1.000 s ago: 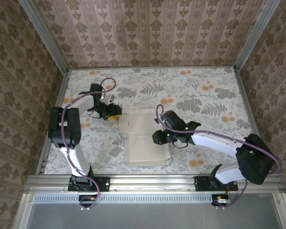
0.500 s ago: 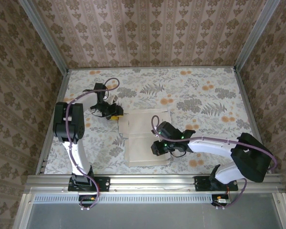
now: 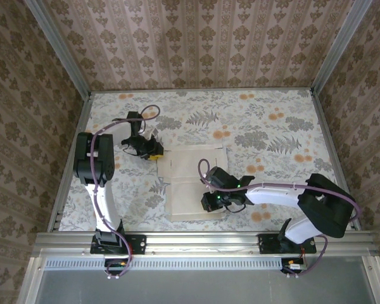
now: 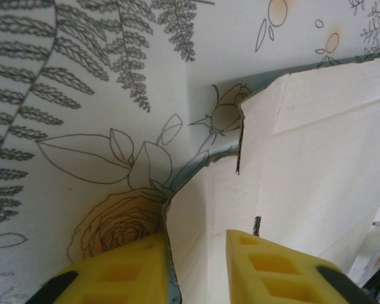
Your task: Fold the paper box
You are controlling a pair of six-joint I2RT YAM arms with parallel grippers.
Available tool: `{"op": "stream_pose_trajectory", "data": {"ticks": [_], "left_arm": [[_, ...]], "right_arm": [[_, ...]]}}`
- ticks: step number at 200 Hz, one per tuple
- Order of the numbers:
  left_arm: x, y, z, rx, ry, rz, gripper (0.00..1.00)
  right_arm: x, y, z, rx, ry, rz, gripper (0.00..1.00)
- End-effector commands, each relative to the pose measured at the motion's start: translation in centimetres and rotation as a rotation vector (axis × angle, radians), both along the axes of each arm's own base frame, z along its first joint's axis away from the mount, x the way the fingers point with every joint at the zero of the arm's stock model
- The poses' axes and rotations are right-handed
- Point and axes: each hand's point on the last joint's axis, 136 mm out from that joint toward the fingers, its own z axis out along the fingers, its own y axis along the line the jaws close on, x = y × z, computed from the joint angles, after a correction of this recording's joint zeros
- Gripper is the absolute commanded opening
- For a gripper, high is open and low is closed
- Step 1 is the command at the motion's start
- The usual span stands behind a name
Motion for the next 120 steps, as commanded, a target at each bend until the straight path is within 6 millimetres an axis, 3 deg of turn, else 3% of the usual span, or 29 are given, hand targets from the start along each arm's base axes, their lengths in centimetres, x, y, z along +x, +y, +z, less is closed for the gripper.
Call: {"op": "stream_pose_trajectory", "data": {"ticks": [1, 68, 120], "left_arm": [[0.3, -0.5, 0.6, -0.023, -0.004, -0.027, 0.24], [0.3, -0.7, 1.4, -0.037, -0.016, -0.048, 0.00], [1.5, -2.1, 4.1, -0.101, -0.144, -0.063, 0.00]], "right_arm": [[-0.3, -0.1, -1.0, -0.012, 0.015, -0.008, 0.07], [-0.2, -0.3, -2.1, -0.035, 0.017, -0.032, 0.06], [1.1, -0.8, -2.1, -0.065, -0.013, -0.114, 0.04]]}}
